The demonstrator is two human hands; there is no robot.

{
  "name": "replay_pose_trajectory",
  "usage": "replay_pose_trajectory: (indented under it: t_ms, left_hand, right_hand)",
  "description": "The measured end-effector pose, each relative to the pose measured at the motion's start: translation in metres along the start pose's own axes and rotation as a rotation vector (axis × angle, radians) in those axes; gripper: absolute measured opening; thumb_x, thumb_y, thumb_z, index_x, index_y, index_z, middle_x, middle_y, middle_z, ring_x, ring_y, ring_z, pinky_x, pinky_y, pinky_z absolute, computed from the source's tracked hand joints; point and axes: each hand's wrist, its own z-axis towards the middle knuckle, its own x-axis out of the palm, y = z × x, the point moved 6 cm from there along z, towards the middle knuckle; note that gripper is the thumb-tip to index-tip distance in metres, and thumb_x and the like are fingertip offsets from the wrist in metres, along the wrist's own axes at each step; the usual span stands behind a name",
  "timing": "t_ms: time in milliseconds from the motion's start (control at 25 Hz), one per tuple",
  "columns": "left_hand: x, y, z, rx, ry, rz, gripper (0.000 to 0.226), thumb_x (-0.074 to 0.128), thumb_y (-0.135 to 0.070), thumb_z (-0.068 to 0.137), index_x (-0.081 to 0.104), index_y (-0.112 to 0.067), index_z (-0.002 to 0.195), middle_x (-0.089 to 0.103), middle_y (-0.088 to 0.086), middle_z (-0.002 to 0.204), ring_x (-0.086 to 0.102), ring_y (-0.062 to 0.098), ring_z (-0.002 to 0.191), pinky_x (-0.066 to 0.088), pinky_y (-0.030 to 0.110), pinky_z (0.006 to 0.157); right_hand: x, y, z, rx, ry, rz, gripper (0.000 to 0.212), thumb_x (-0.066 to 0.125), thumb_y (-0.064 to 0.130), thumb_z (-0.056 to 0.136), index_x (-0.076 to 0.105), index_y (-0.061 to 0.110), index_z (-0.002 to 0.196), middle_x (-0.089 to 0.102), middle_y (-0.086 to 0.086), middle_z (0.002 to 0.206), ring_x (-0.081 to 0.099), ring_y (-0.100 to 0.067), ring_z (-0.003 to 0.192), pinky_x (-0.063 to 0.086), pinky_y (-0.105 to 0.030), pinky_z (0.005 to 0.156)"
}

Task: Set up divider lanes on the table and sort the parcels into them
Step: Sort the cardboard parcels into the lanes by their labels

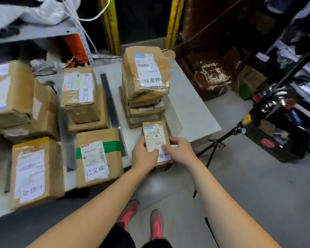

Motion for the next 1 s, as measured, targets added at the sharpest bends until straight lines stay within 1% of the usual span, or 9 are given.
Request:
replay_pose_trajectory:
  t_ms: [160,320,440,600,640,720,800,880,1000]
  left_hand:
    - [0.013,0.009,0.010,-0.032,-0.073,-0.030,0.059,0.066,-0.005,0.089,0.054,-0.033,0.139,0.067,-0.005,0.128,0.063,0.012,0.113,0.058,0.033,0.093]
    - [0.012,0.009,0.015,-0.003,-0.082,-0.005,0.058,0.065,-0.004,0.093,0.051,-0.031,0.143,0.064,-0.004,0.135,0.062,0.015,0.120,0.058,0.034,0.096]
    - [0.006,0.002,0.012,0.000,-0.073,0.089,0.058,0.068,-0.008,0.092,0.051,-0.026,0.144,0.063,-0.001,0.138,0.061,0.017,0.123,0.057,0.039,0.098]
    - [-0.013,-0.022,0.004,0.026,-0.075,0.211,0.055,0.073,-0.017,0.089,0.056,-0.015,0.141,0.064,0.004,0.138,0.061,0.022,0.126,0.048,0.026,0.095]
    - [-0.021,-0.030,0.001,0.043,-0.077,0.232,0.060,0.074,-0.021,0.088,0.054,-0.015,0.144,0.061,0.003,0.141,0.059,0.021,0.128,0.047,0.026,0.095]
    - [-0.045,-0.046,-0.007,0.057,-0.077,0.238,0.070,0.074,-0.031,0.088,0.046,-0.019,0.150,0.055,-0.001,0.147,0.057,0.016,0.129,0.051,0.032,0.097]
    - [-0.084,-0.061,-0.015,0.055,-0.148,0.203,0.073,0.076,-0.038,0.085,0.047,-0.021,0.149,0.059,-0.004,0.140,0.061,0.010,0.117,0.053,0.032,0.094]
    - [-0.139,-0.076,-0.031,0.067,-0.284,0.217,0.071,0.078,-0.040,0.082,0.053,-0.020,0.145,0.064,-0.003,0.132,0.064,0.009,0.109,0.053,0.032,0.097]
    - [-0.228,-0.091,-0.064,0.106,-0.445,0.420,0.070,0.073,-0.044,0.084,0.052,-0.021,0.147,0.062,0.000,0.139,0.061,0.018,0.123,0.051,0.040,0.104]
  right_hand:
    - [0.003,-0.012,0.026,-0.057,0.063,-0.029,0.043,0.068,0.022,0.093,0.066,0.026,0.136,0.073,0.008,0.124,0.066,0.002,0.092,0.044,-0.002,0.063]
    - [0.004,-0.010,0.041,-0.119,0.093,-0.056,0.045,0.068,0.024,0.096,0.061,0.023,0.141,0.071,0.004,0.129,0.068,-0.007,0.100,0.052,-0.013,0.071]
    - [0.003,-0.004,0.041,-0.137,0.094,-0.111,0.044,0.068,0.023,0.096,0.062,0.019,0.139,0.070,0.002,0.131,0.066,-0.009,0.105,0.047,-0.009,0.071]
    - [-0.009,0.017,0.028,-0.181,-0.015,-0.168,0.035,0.065,0.019,0.096,0.067,0.015,0.131,0.072,-0.005,0.126,0.069,-0.018,0.107,0.046,-0.013,0.067]
    - [-0.013,0.027,0.023,-0.222,-0.061,-0.179,0.035,0.065,0.019,0.096,0.067,0.015,0.131,0.073,-0.005,0.124,0.068,-0.019,0.108,0.048,-0.017,0.072]
    - [-0.015,0.057,0.014,-0.322,-0.112,-0.199,0.040,0.066,0.020,0.094,0.065,0.014,0.133,0.071,-0.005,0.127,0.065,-0.022,0.115,0.053,-0.029,0.088]
    - [-0.008,0.095,0.007,-0.448,-0.101,-0.236,0.044,0.069,0.024,0.092,0.065,0.014,0.134,0.070,-0.003,0.129,0.062,-0.022,0.122,0.050,-0.034,0.101]
    - [0.011,0.141,-0.004,-0.585,-0.054,-0.309,0.045,0.070,0.028,0.091,0.066,0.015,0.134,0.069,-0.002,0.131,0.060,-0.021,0.125,0.048,-0.036,0.106]
    - [0.060,0.206,-0.032,-0.755,0.009,-0.468,0.049,0.069,0.034,0.090,0.063,0.020,0.137,0.067,0.000,0.132,0.058,-0.021,0.126,0.048,-0.038,0.104]
